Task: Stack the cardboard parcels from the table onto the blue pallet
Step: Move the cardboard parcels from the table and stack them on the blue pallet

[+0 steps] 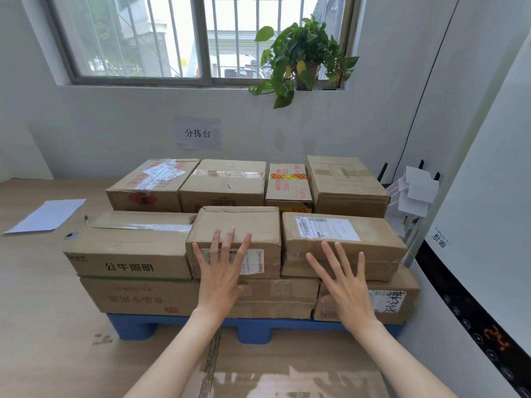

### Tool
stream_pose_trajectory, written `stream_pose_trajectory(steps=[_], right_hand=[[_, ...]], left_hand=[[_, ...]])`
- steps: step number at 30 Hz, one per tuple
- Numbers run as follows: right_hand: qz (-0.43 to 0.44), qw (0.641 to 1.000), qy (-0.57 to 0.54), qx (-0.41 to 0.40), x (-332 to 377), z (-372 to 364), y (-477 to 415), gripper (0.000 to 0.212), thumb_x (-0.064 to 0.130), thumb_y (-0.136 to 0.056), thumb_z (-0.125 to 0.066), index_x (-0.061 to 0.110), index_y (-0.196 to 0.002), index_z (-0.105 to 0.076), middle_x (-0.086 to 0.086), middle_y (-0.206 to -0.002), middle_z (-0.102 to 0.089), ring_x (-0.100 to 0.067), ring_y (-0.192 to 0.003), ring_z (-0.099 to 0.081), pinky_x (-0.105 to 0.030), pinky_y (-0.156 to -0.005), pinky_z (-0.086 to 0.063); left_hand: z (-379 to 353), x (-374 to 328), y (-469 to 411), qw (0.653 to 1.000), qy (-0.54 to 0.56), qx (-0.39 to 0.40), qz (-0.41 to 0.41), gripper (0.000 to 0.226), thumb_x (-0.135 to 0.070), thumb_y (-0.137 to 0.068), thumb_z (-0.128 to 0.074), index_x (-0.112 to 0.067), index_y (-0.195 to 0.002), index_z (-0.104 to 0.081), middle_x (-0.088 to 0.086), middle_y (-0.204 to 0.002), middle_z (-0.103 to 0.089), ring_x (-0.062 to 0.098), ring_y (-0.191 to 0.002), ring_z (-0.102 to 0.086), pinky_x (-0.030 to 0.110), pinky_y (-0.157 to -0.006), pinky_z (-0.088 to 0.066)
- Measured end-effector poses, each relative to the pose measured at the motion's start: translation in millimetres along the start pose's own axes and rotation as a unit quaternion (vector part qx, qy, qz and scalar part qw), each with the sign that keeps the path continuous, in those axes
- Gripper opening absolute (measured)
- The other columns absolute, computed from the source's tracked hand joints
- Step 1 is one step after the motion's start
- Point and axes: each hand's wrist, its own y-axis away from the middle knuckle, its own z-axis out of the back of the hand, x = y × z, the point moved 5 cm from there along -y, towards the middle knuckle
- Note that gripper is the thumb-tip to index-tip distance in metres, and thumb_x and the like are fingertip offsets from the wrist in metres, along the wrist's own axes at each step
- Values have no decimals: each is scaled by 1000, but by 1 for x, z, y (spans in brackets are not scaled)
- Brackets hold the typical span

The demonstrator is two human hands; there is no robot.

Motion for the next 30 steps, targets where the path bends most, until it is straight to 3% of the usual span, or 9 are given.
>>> stream_pose_trajectory(steps=[5, 8, 14, 21, 26, 30], right_hand=[[-15, 1000, -6, 13, -20, -8, 10, 147, 29, -38, -98, 30, -154, -7, -11, -162, -4, -36, -147, -8, -66, -111, -12], [-13, 1000, -6, 14, -25, -10, 10, 146, 29, -40, -97, 30, -154, -7, -11, -162, -5, -35, -147, -9, -64, -112, -9], [-13, 1000, -4, 1, -28, -15, 6, 143, 29, -40, -97, 30, -154, -10, -11, -162, -6, -35, -147, -10, -65, -111, -15], [-15, 1000, 4, -14, -29, -17, 8, 145, 14, -41, -97, 29, -154, -8, -11, -162, -6, -36, -147, -11, -64, -111, -14], [-4, 999, 5, -32, -31, -16, 12, 135, 32, -48, -95, 27, -154, -13, -12, -161, -8, -36, -147, -12, -62, -114, -11], [-4, 997, 12, -71, -30, -10, 11, 120, 44, -57, -88, 25, -153, -19, -12, -161, -12, -35, -147, -14, -59, -114, -15]], left_hand=[[8, -24, -3, 999, -7, -12, -35, 145, -63, -43, -85, -32, -152, 4, 11, -160, -1, 40, -146, -1, 72, -107, -5], [12, -43, -10, 998, -1, -21, -51, 142, -60, -43, -87, -32, -153, 0, 11, -160, -8, 40, -146, -3, 72, -108, -5], [8, -48, -12, 998, 3, -12, -59, 138, -52, -42, -91, -30, -152, -10, 11, -149, -28, 38, -139, -25, 74, -105, -13], [11, -48, -13, 998, 9, -14, -64, 136, -49, -43, -91, -30, -152, -12, 11, -149, -29, 37, -138, -28, 73, -106, -12], [14, -46, -13, 997, 0, -25, -73, 130, -54, -47, -88, -30, -152, -14, 11, -153, -28, 37, -140, -26, 72, -107, -9], [21, -38, -11, 995, 11, -57, -85, 93, -68, -77, -58, -26, -151, -23, 8, -155, -27, 32, -142, -25, 66, -111, -11]])
